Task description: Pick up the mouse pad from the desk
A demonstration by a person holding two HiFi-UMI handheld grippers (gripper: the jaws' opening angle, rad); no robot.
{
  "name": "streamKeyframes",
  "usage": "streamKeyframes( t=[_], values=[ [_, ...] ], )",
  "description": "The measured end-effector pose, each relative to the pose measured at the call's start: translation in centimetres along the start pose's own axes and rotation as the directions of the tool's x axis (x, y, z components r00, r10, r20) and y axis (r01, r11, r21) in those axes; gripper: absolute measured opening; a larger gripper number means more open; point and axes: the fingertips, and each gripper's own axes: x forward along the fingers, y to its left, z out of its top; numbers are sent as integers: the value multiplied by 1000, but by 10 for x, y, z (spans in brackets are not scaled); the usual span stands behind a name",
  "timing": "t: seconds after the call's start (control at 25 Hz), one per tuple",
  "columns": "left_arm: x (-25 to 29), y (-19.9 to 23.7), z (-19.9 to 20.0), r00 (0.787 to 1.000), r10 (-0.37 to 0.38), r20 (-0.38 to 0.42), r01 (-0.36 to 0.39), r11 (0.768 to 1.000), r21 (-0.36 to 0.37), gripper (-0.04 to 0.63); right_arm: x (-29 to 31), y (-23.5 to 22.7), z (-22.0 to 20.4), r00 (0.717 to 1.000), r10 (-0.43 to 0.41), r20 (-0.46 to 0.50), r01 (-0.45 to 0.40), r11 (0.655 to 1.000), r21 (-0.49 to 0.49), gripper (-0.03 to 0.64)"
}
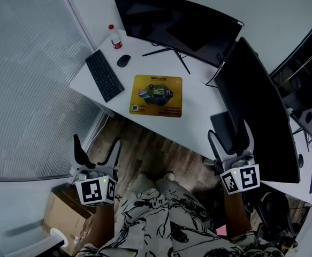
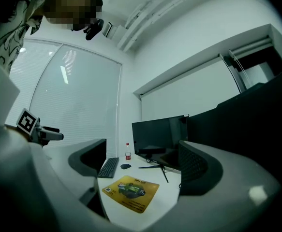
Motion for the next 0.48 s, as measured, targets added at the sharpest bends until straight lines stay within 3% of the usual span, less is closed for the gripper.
streamKeyframes(
  t=[0.48],
  values=[
    [57, 26, -10, 1000, -3, 3, 3, 1000, -11, 571, 58, -7, -10, 1000, -5, -13, 5, 1000, -7, 459]
  ],
)
